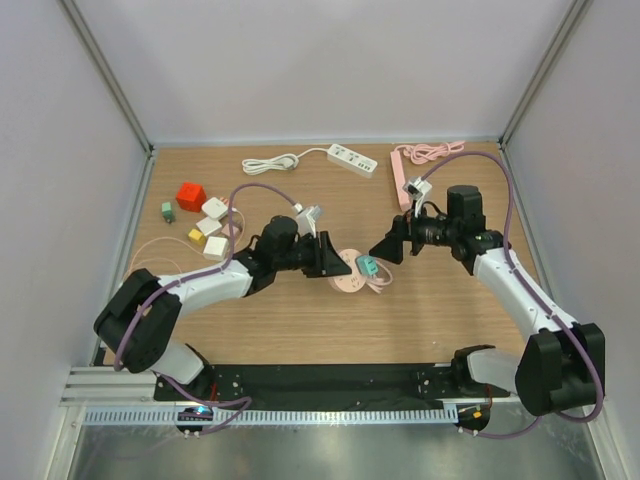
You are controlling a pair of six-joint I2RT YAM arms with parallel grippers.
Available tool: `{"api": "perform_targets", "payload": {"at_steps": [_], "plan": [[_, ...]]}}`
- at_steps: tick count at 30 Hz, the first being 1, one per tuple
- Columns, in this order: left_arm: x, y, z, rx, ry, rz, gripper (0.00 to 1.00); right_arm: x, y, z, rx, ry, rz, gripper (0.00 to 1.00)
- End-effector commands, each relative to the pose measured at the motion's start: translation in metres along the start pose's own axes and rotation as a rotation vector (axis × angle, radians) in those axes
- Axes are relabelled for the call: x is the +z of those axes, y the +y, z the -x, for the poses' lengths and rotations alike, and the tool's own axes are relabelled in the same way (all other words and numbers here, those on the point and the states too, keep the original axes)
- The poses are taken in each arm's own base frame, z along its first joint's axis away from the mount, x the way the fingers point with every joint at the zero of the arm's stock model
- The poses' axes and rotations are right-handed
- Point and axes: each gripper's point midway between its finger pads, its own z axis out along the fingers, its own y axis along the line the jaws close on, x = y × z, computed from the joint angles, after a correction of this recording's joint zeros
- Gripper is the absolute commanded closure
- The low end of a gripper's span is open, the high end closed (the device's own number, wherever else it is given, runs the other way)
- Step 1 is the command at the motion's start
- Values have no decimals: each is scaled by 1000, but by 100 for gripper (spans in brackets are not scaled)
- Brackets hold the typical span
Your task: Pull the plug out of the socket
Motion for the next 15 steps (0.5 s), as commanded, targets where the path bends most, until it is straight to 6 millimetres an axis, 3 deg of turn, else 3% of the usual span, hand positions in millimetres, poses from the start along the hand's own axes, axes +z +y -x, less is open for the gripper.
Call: {"api": "perform_targets", "payload": {"at_steps": [1,7,11,15], "plan": [[-2,5,12,-108,-68,72,100,-10,-17,26,-100,-61,-150,0],[-1,3,20,-198,-101,92,100,13,-14,4,-117,75,-151,3],[0,11,22,-271,-112,175,100,31,-11,-9,-143,162,-164,21],[0,16,21,-298,-114,206,100,39,-16,-18,-146,204,-198,29]]}}
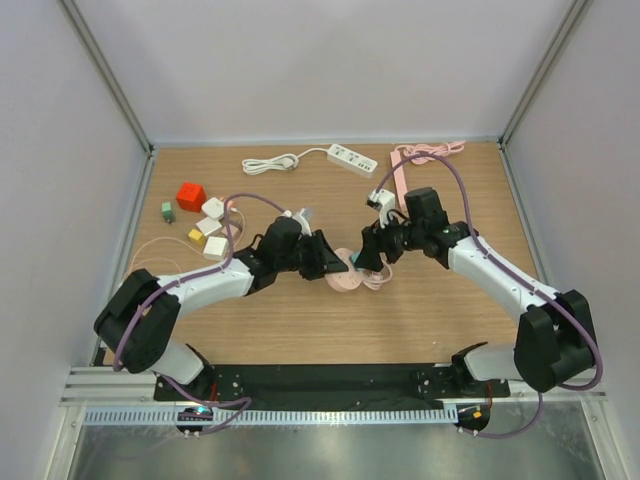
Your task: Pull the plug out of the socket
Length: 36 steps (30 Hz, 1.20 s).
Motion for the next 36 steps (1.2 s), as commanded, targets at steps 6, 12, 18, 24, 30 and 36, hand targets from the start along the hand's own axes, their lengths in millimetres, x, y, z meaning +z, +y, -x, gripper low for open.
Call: {"api": "perform_targets", "payload": {"at_steps": [6,12,18,24,30,36], "plan": [[-2,-20,23,-35,-85,-9,100,12,-3,3,-54,47,-56,51],[-3,4,25,-15,-115,101,100,0,0,21,-81,-6,-90,99],[-24,78,41,23,-240,469,100,-39,-14,47,-25,-202,-146,99],[-34,69,50,94,-263,449,100,-49,-3,41,-26,-201,29,99],[-45,58,58,153,-295,421,100,-47,-3,39,-25,-195,44,99],[-53,62,56,159,-301,424,100,-46,-5,38,-22,-193,40,99]]}}
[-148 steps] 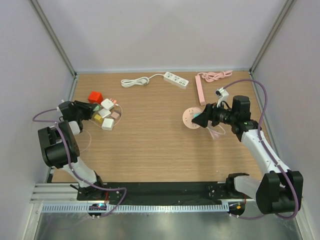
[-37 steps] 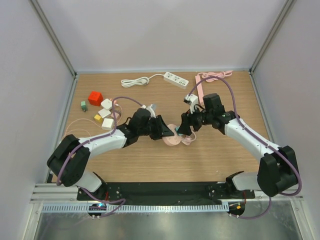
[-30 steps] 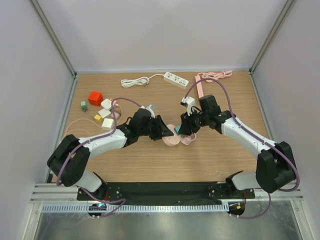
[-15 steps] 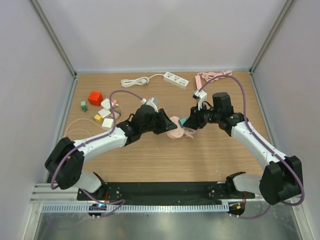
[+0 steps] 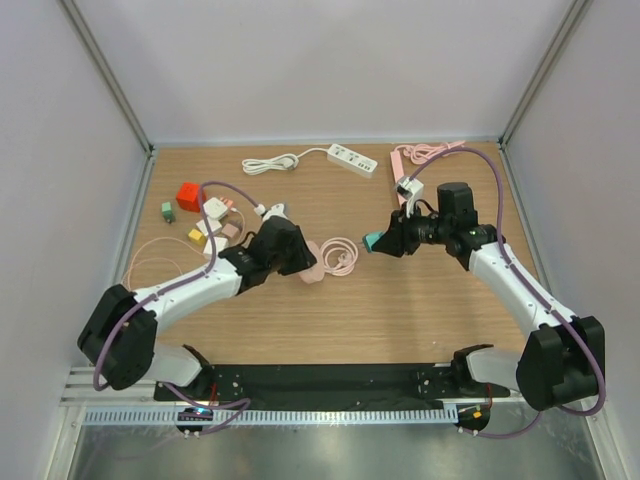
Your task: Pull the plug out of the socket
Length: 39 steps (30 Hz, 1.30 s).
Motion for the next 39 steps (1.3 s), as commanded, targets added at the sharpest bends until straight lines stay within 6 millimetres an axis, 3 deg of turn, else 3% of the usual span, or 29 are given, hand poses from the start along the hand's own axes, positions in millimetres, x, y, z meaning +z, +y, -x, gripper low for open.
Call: {"api": "perform_targets", "payload": {"at_steps": [1,4,9,11,12,13,14,15,19,20,21,25,26,27,28,29,30,31,32,36,39], "plan": [[-11,8,14,42,-72,26,100,-4,7,16,-61,-44,23,99],[-21,0,20,72,-96,-28,100,-2,3,16,-46,-44,5,99],[-52,-13,5,147,-107,-233,100,13,-16,14,53,-33,-45,99],[-61,-11,4,138,-132,-257,100,34,-17,5,106,28,-38,99],[-68,-6,1,127,-142,-272,100,41,-17,18,91,29,-40,99],[-72,-3,-1,119,-145,-271,100,49,-18,17,100,57,-48,99],[-75,0,-4,114,-146,-276,100,70,-17,5,138,118,-28,99],[-83,0,-9,101,-139,-306,100,79,-15,25,133,98,-21,99],[-95,10,-20,89,-121,-310,100,142,-4,45,222,143,56,99],[-98,11,-20,85,-123,-310,100,158,8,47,238,161,92,99],[-102,14,-22,79,-123,-309,100,185,7,52,291,176,114,99],[-113,19,-22,72,-140,-311,100,255,48,54,373,241,251,99],[-115,19,-22,70,-143,-312,100,265,61,76,353,206,290,99],[-117,22,-23,67,-141,-306,100,289,73,57,398,248,313,99],[-120,21,-23,62,-149,-317,100,299,80,60,405,242,329,99],[-122,22,-23,60,-150,-318,100,305,93,78,396,209,362,99],[-122,24,-25,57,-146,-311,100,316,99,82,404,190,372,99],[-124,25,-25,53,-151,-310,100,330,104,72,479,212,364,99],[-126,26,-25,47,-156,-315,100,336,108,79,502,191,368,99],[-130,34,-25,27,-181,-299,100,357,113,97,606,79,357,96],[-134,36,-24,9,-199,-304,100,370,115,96,662,52,310,89]]}}
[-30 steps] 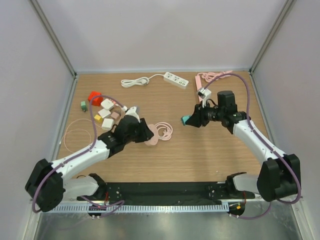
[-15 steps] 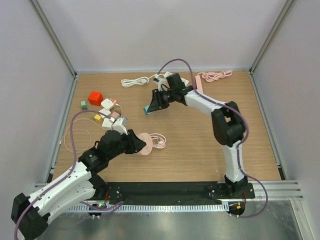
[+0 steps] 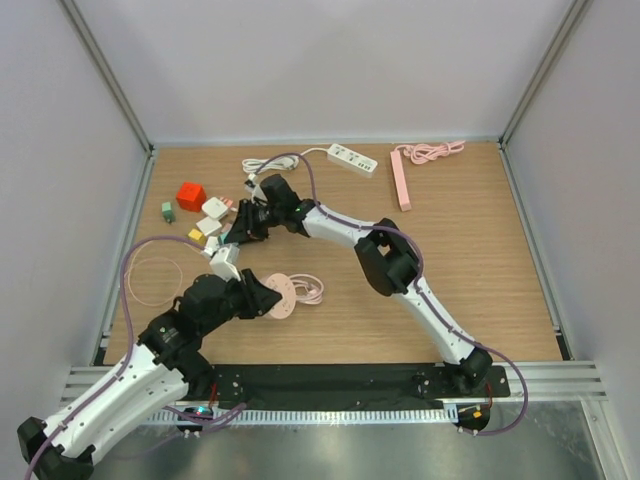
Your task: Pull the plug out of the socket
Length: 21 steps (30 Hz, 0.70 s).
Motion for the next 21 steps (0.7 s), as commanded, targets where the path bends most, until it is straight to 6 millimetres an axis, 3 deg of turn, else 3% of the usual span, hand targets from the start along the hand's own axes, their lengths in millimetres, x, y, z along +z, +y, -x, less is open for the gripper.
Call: {"api": "perform_targets", "payload": {"at_steps": [1,5,8,11,12,18,19,21], "plan": [[-5,-8,16,-37,-75,-29,100,-5,48,51,31,-181,65,89],[-7,-8,18,-52,-93,-32,100,10,37,46,76,-212,-12,81],[-6,-8,18,-64,-92,-31,100,19,35,44,26,-229,-48,55],[-6,-9,18,-76,-93,-33,100,19,37,46,-21,-236,-64,42],[-6,-10,18,-78,-92,-36,100,17,37,47,-59,-237,-72,34],[-7,-14,19,-90,-92,-55,100,-14,38,70,-213,-271,-138,11],[-8,-15,20,-88,-94,-62,100,-30,45,80,-289,-281,-140,8],[-10,-19,21,-74,-97,-79,100,-47,54,75,-402,-214,-100,1]]}}
